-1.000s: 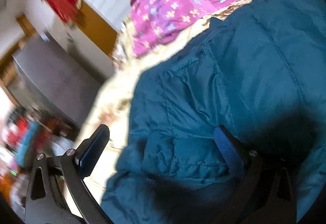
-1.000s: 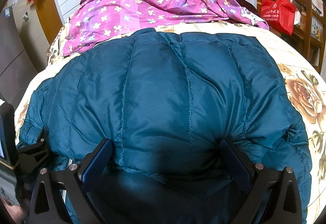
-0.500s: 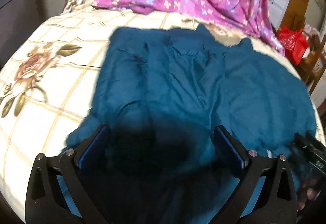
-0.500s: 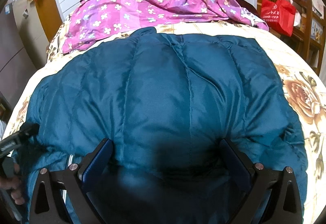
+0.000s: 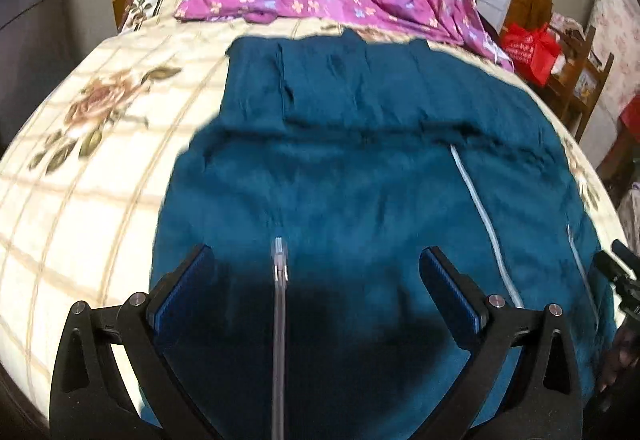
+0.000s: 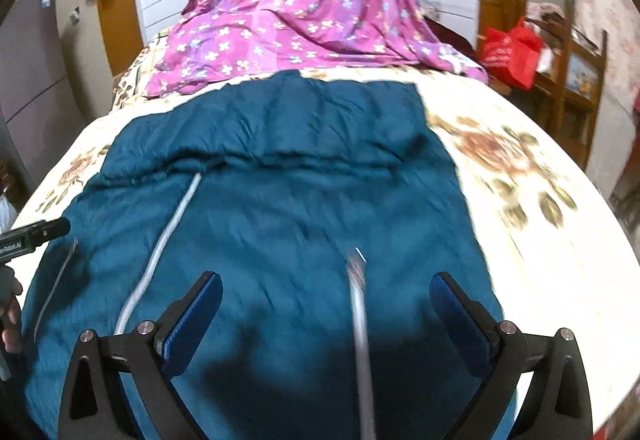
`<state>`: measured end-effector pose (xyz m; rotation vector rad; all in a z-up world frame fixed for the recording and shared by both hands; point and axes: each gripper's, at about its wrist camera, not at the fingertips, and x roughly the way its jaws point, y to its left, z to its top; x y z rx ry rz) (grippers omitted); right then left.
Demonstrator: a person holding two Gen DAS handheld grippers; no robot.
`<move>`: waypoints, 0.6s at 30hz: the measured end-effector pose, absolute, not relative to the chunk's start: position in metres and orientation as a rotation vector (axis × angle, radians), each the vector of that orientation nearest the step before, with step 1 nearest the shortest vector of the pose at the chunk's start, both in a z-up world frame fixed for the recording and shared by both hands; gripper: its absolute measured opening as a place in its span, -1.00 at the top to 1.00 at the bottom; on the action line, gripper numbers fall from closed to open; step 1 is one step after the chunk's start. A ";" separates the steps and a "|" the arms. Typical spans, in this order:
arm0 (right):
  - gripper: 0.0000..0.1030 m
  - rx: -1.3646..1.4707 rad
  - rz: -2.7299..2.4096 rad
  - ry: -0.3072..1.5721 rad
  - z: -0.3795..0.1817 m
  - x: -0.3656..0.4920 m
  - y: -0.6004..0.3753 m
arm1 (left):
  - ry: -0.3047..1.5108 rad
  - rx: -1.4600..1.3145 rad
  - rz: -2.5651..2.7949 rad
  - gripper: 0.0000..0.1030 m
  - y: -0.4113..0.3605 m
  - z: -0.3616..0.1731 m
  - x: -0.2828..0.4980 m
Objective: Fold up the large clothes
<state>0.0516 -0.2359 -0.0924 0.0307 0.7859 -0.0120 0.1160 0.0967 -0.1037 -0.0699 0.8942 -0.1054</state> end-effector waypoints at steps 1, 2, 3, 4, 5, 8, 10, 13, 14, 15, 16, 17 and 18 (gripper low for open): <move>-1.00 0.036 -0.024 0.786 -0.094 0.040 -0.241 | 0.899 -0.059 -0.097 -0.99 0.095 -0.107 0.107; -1.00 0.040 -0.029 0.788 -0.096 0.032 -0.245 | 0.900 -0.049 -0.094 -0.99 0.094 -0.109 0.097; -1.00 0.048 -0.032 0.795 -0.099 0.022 -0.250 | 0.896 -0.046 -0.097 -0.99 0.095 -0.110 0.089; -1.00 0.054 -0.034 0.803 -0.102 0.014 -0.255 | 0.890 -0.045 -0.104 -0.99 0.097 -0.111 0.078; -1.00 0.057 -0.039 0.808 -0.104 0.008 -0.258 | 0.890 -0.043 -0.107 -0.99 0.099 -0.113 0.071; -1.00 0.058 -0.059 0.828 -0.114 -0.017 -0.270 | 0.880 -0.033 -0.114 -0.99 0.109 -0.115 0.047; -1.00 0.051 -0.080 0.841 -0.122 -0.035 -0.276 | 0.856 -0.006 -0.094 -0.99 0.119 -0.115 0.034; -1.00 0.052 -0.111 0.844 -0.130 -0.058 -0.287 | 0.837 0.006 -0.067 -0.99 0.138 -0.116 0.021; -1.00 0.065 -0.113 0.839 -0.130 -0.063 -0.292 | 0.839 0.001 -0.064 -0.99 0.144 -0.117 0.020; -1.00 0.078 -0.118 0.830 -0.128 -0.067 -0.295 | 0.842 -0.004 -0.060 -0.99 0.149 -0.118 0.018; -1.00 0.097 -0.135 0.813 -0.125 -0.073 -0.302 | 0.844 -0.012 -0.056 -0.99 0.156 -0.118 0.017; -1.00 0.110 -0.153 0.801 -0.123 -0.077 -0.307 | 0.845 -0.024 -0.052 -0.99 0.163 -0.118 0.015; -1.00 0.136 -0.175 0.782 -0.119 -0.081 -0.313 | 0.851 -0.041 -0.048 -0.99 0.170 -0.118 0.014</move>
